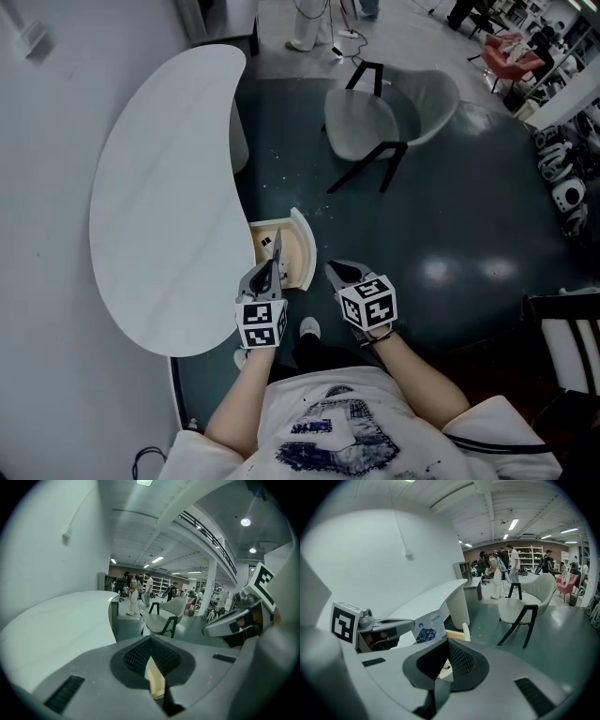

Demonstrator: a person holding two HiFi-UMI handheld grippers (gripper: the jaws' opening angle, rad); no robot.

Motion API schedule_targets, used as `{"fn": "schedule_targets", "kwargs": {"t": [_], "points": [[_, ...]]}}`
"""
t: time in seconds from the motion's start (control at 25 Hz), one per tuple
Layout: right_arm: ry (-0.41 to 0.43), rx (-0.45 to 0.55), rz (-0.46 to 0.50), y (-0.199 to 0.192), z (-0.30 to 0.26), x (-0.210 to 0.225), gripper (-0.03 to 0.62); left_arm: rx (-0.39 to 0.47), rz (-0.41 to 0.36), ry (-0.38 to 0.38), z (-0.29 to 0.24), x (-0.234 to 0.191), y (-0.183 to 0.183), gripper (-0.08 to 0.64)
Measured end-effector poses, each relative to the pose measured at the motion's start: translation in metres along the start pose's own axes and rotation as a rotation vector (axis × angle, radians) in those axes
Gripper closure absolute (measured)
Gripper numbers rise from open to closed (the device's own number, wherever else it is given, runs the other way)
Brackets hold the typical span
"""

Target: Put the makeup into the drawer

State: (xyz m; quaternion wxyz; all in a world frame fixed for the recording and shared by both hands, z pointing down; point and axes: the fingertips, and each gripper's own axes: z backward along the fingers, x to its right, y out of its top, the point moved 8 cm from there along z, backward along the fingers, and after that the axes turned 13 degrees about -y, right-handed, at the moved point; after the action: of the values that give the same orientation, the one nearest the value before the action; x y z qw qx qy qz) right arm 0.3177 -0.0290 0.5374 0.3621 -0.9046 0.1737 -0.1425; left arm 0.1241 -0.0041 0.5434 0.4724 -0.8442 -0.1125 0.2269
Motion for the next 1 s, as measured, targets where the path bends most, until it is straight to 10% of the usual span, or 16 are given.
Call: {"fn": "schedule_targets", "kwargs": {"t": [1.0], "points": [[-0.011,-0.097,-0.044,-0.035,-0.032,0.035,0.572,-0.066,0.051,-0.026,-0.085,-0.014,-0.061,0.526]]}}
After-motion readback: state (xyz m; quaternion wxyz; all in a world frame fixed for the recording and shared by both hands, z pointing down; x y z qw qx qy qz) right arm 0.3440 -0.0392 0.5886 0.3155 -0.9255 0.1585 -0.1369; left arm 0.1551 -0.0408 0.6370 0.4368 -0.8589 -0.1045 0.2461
